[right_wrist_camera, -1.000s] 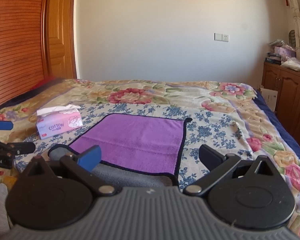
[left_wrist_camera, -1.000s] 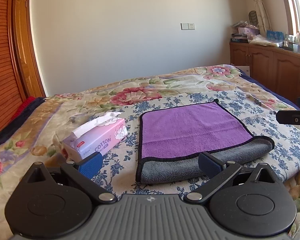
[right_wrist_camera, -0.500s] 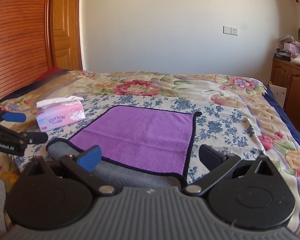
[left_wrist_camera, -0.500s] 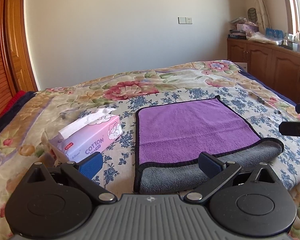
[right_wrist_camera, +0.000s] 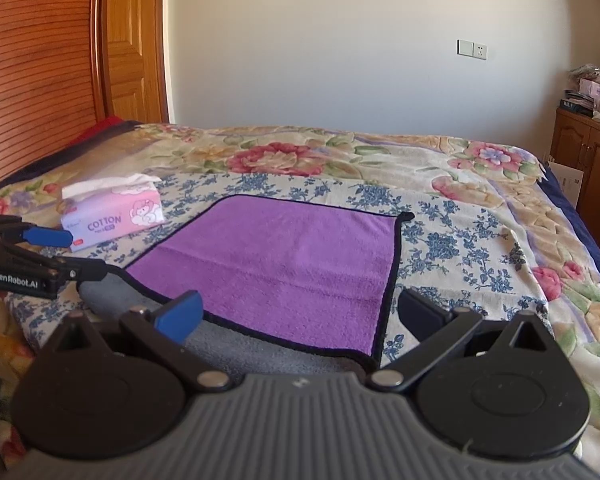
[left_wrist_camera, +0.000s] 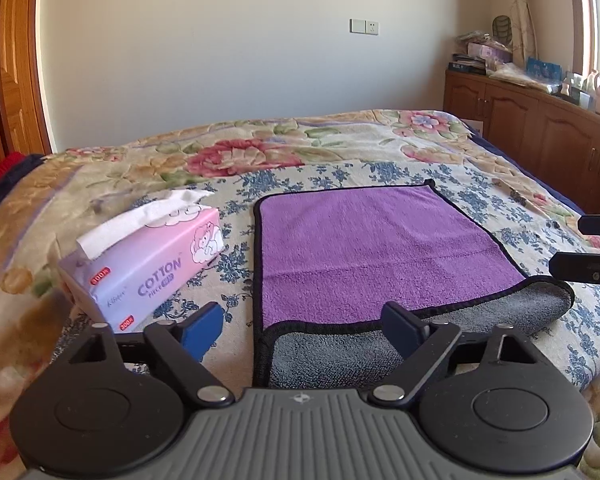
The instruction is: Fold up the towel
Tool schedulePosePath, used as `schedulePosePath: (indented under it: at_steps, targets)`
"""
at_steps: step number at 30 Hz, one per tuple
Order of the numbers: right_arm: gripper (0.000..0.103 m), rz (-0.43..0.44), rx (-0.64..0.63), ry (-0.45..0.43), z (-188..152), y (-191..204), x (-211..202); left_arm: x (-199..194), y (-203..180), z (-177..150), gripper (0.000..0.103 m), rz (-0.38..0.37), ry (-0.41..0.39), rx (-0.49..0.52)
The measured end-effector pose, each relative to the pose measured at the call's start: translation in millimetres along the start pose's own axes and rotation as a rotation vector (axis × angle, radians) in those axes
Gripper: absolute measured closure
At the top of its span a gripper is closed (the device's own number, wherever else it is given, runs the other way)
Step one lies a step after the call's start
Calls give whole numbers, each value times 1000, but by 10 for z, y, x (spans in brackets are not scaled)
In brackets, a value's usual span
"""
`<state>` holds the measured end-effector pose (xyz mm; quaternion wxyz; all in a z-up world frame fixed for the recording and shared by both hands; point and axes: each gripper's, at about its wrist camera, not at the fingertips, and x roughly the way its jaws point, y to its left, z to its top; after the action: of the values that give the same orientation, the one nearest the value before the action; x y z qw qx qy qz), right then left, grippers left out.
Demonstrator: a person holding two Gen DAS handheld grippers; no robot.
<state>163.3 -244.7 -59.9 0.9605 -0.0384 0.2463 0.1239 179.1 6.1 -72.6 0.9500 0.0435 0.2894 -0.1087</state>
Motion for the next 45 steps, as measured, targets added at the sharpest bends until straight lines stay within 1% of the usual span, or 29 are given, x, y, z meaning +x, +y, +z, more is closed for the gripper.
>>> schedulePosePath:
  at_steps: [2, 7, 13, 19, 24, 27, 29, 30, 32, 39, 45]
  targets:
    - [0, -3, 5, 11, -8, -12, 29, 48, 24, 5, 24, -4, 10, -7]
    - [0, -7, 11, 38, -33, -45, 89, 152, 101, 0, 35, -12, 39, -24]
    - [0, -5, 35, 70, -48, -104, 159, 243, 163, -20, 45, -22, 76, -49]
    - [0, -2, 81, 111, -75, -184, 210, 300, 150, -72, 52, -35, 125, -45]
    - [0, 4, 111, 157, -105, -227, 265, 335, 154, -98, 54, -38, 143, -44]
    - [1, 14, 132, 187, -122, -255, 295, 341, 169, -108, 61, -44, 148, -57]
    - [8, 29, 160, 204, -130, -291, 309, 334, 165, -103, 68, -40, 145, -55]
    - [13, 36, 175, 214, -133, -311, 319, 330, 165, -101, 69, -39, 143, -55]
    - [14, 45, 198, 231, -143, -336, 332, 322, 170, -98, 74, -42, 140, -60]
    - [19, 80, 250, 267, -167, -393, 354, 289, 152, -92, 78, -48, 127, -58]
    - [31, 106, 265, 281, -161, -414, 360, 287, 153, -96, 78, -52, 126, -57]
